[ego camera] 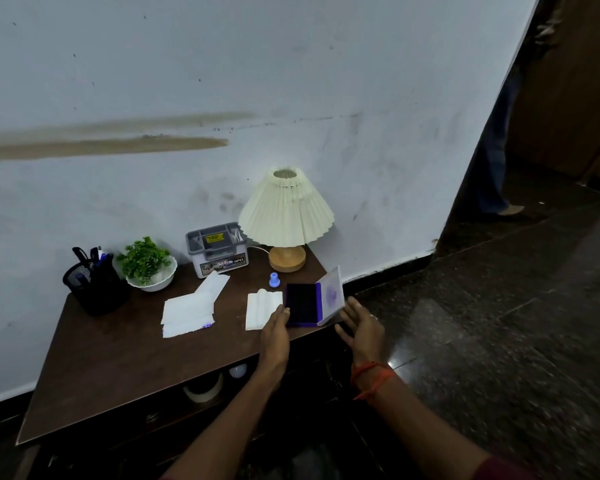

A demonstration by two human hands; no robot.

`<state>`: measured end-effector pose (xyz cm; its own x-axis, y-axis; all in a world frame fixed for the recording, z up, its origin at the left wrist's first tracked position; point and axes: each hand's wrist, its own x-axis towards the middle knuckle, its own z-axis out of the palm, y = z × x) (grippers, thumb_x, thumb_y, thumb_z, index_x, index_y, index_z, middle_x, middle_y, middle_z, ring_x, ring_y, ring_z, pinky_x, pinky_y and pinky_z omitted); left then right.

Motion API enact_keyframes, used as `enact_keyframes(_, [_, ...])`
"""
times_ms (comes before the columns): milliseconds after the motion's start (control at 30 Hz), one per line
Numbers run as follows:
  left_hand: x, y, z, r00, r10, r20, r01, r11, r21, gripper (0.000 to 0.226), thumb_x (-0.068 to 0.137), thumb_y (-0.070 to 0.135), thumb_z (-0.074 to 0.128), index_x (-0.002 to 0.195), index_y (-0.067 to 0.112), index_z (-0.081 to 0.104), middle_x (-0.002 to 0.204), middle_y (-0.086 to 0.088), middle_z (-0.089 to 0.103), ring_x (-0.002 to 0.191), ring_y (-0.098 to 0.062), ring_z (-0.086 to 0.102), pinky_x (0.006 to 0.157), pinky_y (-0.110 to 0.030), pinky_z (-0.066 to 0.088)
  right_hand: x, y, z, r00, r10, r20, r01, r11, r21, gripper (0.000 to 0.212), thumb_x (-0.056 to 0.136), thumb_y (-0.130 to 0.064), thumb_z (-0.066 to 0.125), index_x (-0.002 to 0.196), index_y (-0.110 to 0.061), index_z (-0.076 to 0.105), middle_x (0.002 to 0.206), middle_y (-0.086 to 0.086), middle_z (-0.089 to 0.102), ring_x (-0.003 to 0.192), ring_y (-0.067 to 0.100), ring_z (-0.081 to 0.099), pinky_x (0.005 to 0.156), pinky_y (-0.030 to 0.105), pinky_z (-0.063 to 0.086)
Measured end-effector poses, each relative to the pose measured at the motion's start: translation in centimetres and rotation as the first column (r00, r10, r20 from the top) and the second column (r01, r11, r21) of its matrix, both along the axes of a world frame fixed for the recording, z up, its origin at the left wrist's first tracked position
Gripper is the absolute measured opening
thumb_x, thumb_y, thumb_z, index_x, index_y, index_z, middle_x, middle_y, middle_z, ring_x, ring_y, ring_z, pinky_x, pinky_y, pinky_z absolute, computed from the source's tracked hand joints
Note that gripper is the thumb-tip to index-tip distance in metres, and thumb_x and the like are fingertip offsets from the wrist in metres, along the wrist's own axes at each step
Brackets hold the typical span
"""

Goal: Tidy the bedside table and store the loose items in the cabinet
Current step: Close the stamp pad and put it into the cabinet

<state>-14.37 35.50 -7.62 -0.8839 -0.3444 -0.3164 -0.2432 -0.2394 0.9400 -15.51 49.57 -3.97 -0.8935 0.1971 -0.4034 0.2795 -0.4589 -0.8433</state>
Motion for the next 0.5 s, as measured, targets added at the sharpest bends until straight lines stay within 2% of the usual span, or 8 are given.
enact_keyframes(67, [-0.6, -0.1, -1.2, 1.0, 0.015, -0.003, -0.015, 0.999, 0.039, 0.054, 0.084, 0.043, 0.051, 0.129, 0.014, 0.061, 0.131, -0.004, 0.063, 0.123, -0.021, 0.056, 0.113, -0.045, 0.037, 0.3, -1.0, 0.3, 0.995, 0.095, -0.041, -0.093, 0.994, 0.05, 0.033, 0.097, -0.022, 0.044, 0.124, -0.01, 0.061, 0.118, 0.008, 0.065, 0.105, 0.018, 0.061, 0.081, 0.031, 0.052])
enact_keyframes(167, [-1.6, -0.5, -3.1, 1.0, 0.03, -0.006, -0.029, 0.997, 0.075, 0.067, 0.072, 0.052, 0.057, 0.128, 0.016, 0.061, 0.131, -0.003, 0.063, 0.123, -0.021, 0.057, 0.113, -0.044, 0.037, 0.4, -2.1, 0.3, 0.983, 0.181, -0.029, -0.177, 0.979, 0.101, 0.034, 0.098, -0.025, 0.043, 0.124, -0.011, 0.061, 0.118, 0.006, 0.063, 0.111, 0.019, 0.058, 0.088, 0.034, 0.05])
enact_keyframes(233, [-1.8, -0.8, -3.6, 1.0, 0.023, -0.007, -0.022, 0.996, 0.087, 0.066, 0.066, 0.057, 0.058, 0.12, 0.021, 0.066, 0.127, -0.001, 0.066, 0.12, -0.02, 0.059, 0.111, -0.044, 0.039, 0.3, -2.4, 0.3, 0.977, 0.211, -0.014, -0.207, 0.97, 0.127, 0.033, 0.098, -0.026, 0.044, 0.121, -0.011, 0.063, 0.116, 0.006, 0.064, 0.111, 0.019, 0.058, 0.08, 0.03, 0.049])
enact_keyframes(300, [-1.9, -1.0, -3.8, 1.0, 0.015, -0.01, -0.014, 0.996, 0.087, 0.061, 0.066, 0.058, 0.056, 0.116, 0.024, 0.068, 0.125, 0.0, 0.067, 0.119, -0.018, 0.06, 0.111, -0.043, 0.04, 0.1, -2.6, 0.0, 0.977, 0.213, 0.007, -0.212, 0.966, 0.145, 0.028, 0.098, -0.026, 0.043, 0.111, -0.015, 0.066, 0.105, 0.002, 0.067, 0.1, 0.014, 0.061, 0.072, 0.026, 0.046])
enact_keyframes(333, [-1.7, -1.1, -3.3, 1.0, 0.012, -0.001, -0.012, 0.996, 0.085, 0.063, 0.068, 0.058, 0.056, 0.119, 0.023, 0.067, 0.127, 0.001, 0.066, 0.12, -0.018, 0.059, 0.111, -0.042, 0.039, -0.1, -2.5, -0.3, 0.978, 0.209, 0.024, -0.21, 0.962, 0.175, 0.024, 0.098, -0.026, 0.044, 0.101, -0.018, 0.067, 0.098, -0.001, 0.068, 0.093, 0.01, 0.062, 0.071, 0.026, 0.045])
enact_keyframes(400, [-1.7, -1.2, -3.3, 1.0, 0.014, 0.017, -0.015, 0.996, 0.083, 0.069, 0.07, 0.057, 0.055, 0.128, 0.02, 0.062, 0.131, 0.0, 0.063, 0.122, -0.017, 0.057, 0.113, -0.041, 0.037, -0.7, -2.5, -1.2, 0.98, 0.185, 0.066, -0.196, 0.947, 0.255, 0.021, 0.094, -0.03, 0.05, 0.085, -0.025, 0.068, 0.095, -0.001, 0.07, 0.089, 0.009, 0.063, 0.08, 0.031, 0.049])
enact_keyframes(467, [-2.0, -1.2, -3.7, 1.0, 0.001, 0.009, -0.002, 0.997, 0.076, 0.072, 0.069, 0.06, 0.054, 0.129, 0.02, 0.061, 0.132, 0.001, 0.063, 0.122, -0.016, 0.057, 0.114, -0.041, 0.037, -1.6, -2.3, -2.7, 0.983, 0.163, 0.079, -0.18, 0.926, 0.332, 0.023, 0.085, -0.04, 0.055, 0.093, -0.026, 0.071, 0.108, 0.003, 0.071, 0.101, 0.017, 0.064, 0.097, 0.041, 0.048])
enact_keyframes(500, [-1.9, -1.2, -3.5, 1.0, -0.003, 0.024, 0.001, 0.998, 0.066, 0.074, 0.067, 0.061, 0.054, 0.129, 0.021, 0.061, 0.131, 0.002, 0.063, 0.122, -0.016, 0.057, 0.114, -0.041, 0.037, -2.5, -2.0, -4.4, 0.984, 0.161, 0.08, -0.179, 0.916, 0.36, 0.035, 0.08, -0.045, 0.054, 0.1, -0.021, 0.07, 0.114, 0.006, 0.07, 0.108, 0.021, 0.062, 0.102, 0.045, 0.046])
